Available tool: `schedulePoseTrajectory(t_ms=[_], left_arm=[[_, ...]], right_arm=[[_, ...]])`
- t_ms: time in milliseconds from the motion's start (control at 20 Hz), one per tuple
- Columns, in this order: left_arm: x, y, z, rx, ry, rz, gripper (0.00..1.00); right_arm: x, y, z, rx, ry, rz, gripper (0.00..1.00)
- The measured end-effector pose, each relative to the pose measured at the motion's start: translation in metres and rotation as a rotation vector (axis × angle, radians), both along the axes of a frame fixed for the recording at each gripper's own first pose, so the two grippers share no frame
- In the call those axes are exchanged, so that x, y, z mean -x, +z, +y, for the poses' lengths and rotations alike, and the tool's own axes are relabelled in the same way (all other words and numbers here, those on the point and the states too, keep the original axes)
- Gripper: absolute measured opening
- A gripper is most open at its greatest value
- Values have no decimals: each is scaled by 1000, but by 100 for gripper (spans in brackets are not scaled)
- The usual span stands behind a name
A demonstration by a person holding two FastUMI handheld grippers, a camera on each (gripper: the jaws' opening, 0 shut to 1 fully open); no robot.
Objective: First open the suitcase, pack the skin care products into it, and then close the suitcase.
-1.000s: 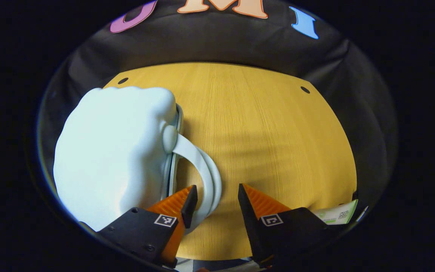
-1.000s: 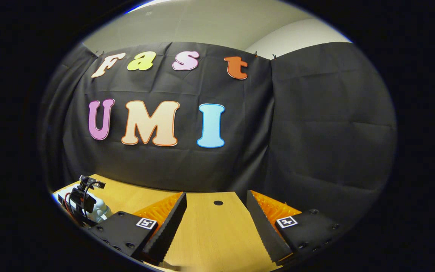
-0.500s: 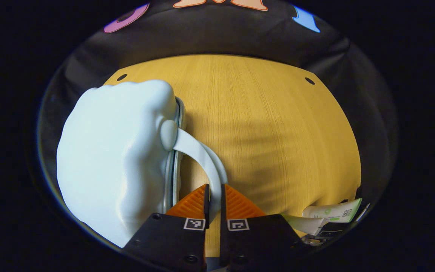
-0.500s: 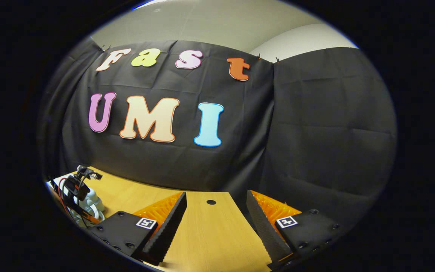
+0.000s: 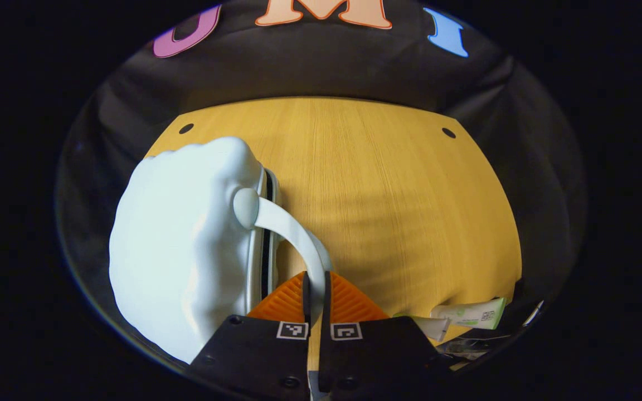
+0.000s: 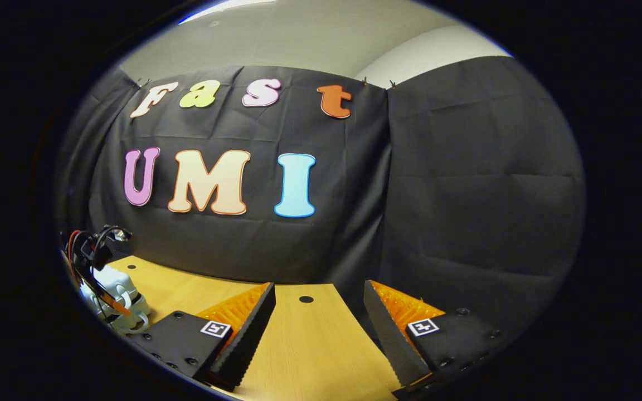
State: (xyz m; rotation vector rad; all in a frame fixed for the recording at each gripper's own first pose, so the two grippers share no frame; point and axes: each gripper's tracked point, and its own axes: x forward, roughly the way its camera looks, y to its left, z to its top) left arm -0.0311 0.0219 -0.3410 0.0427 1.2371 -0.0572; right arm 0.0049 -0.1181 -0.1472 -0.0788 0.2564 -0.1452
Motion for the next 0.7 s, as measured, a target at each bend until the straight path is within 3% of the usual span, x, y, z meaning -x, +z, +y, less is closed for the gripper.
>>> schedulePoseTrajectory(t_ms=[250, 400, 550, 700], left_arm=[[-15, 57, 15, -88, -15, -122, 0], [-16, 89, 18, -97, -34, -208, 0], [-19, 109, 17, -36, -1, -277, 0], [-22, 125, 23, 78, 11, -318, 0]], right_arm=[[0, -5, -5, -40, 59, -1, 99], [2, 0, -5, -48, 16, -15, 99], [7, 9, 36, -131, 24, -32, 96], [4, 8, 71, -92, 39, -20, 98]])
